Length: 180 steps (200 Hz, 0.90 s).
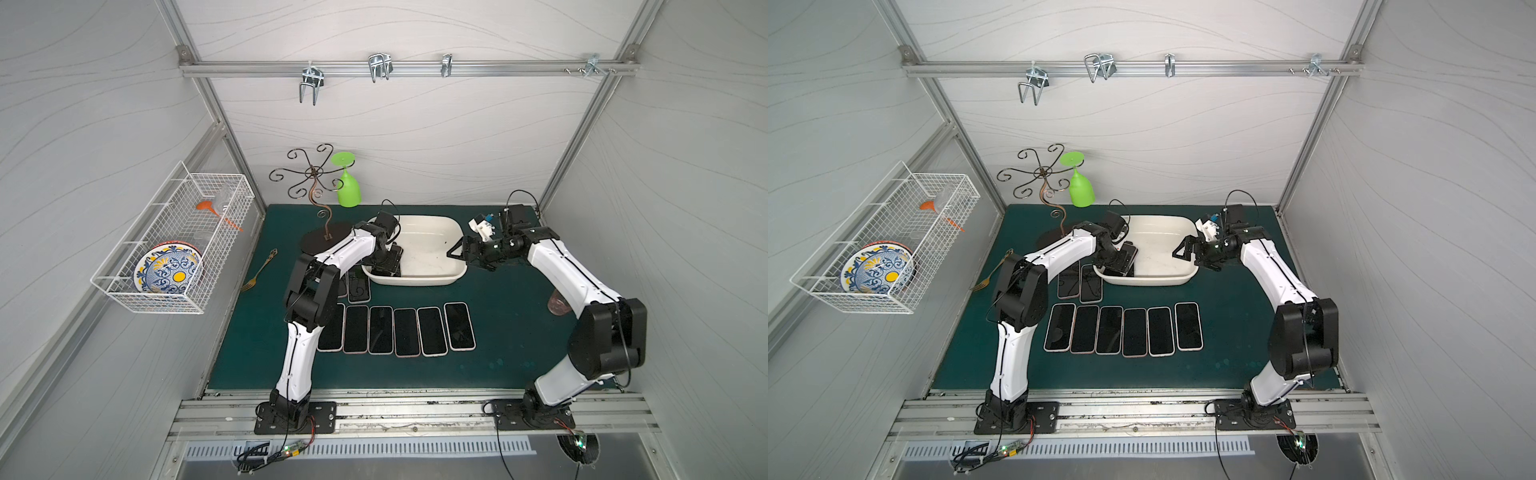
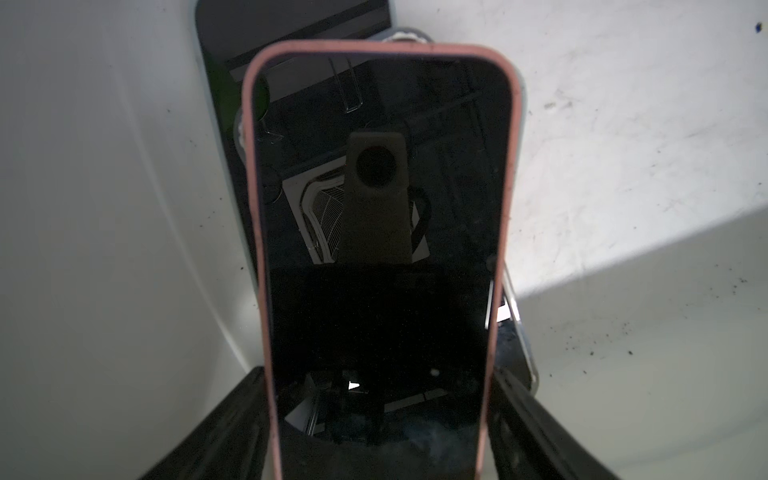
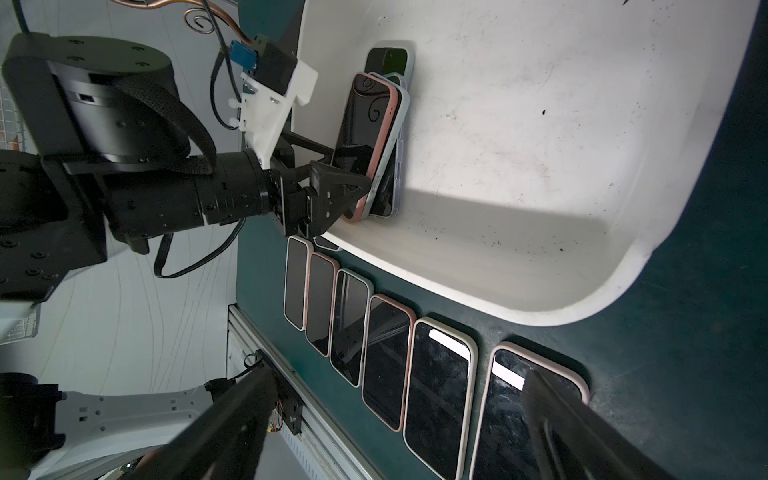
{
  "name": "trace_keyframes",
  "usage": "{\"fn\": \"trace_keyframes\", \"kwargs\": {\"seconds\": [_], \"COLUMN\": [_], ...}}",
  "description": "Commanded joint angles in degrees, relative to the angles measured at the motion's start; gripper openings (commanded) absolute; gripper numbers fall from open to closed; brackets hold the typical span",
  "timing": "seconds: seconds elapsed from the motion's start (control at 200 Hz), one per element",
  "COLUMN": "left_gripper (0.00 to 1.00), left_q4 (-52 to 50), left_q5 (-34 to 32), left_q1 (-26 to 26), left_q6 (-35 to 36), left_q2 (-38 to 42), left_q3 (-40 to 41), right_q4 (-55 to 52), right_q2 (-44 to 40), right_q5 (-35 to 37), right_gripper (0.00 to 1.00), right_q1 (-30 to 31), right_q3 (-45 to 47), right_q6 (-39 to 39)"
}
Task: Take the phone out of the storage box
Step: Pick up the phone from the storage box.
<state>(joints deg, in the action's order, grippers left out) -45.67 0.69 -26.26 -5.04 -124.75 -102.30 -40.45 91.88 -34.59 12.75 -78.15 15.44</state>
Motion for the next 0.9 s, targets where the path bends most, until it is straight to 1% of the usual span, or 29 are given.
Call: {"fn": "trace_keyframes", "kwargs": {"seconds": [0.0,0.11,0.36,0.67,0.78,0.895], "left_gripper": [0.40,0.36,0.33,0.28,0.28,0.27], "left_q4": [2.96,2.98,2.99,2.27,2.65,2.73], "left_q5": [1.85,1.86,1.55,2.00,2.58,3.76], "left_q1": [0.25,0.25,0.35,0.68,0.69,0.69], "left_q6": [-0.77,-1.03,-0.87,-0.89,-1.32,-2.13], "left_q2": [2.70,3.98,6.70,8.15,9.85,11.11], "left_q3": [0.03,0.04,0.02,0.25,0.78,0.79], "right_q4": [0.00,0.76,3.71,4.54,7.85,14.72], "right_q2": [0.03,0.31,1.91,4.08,5.07,8.39], "right_q5": [-0.57,-1.24,-4.12,-4.76,-6.36,-9.44], "right_gripper": [0.98,0.99,0.99,0.99,0.99,0.98], "right_q1": [-0.17,-0.17,-0.03,1.32,1.62,3.05], "right_q3": [0.53,0.62,0.81,-0.72,-0.90,-0.92], "right_q6": [-0.28,0.18,2.63,3.32,5.99,12.49]}}
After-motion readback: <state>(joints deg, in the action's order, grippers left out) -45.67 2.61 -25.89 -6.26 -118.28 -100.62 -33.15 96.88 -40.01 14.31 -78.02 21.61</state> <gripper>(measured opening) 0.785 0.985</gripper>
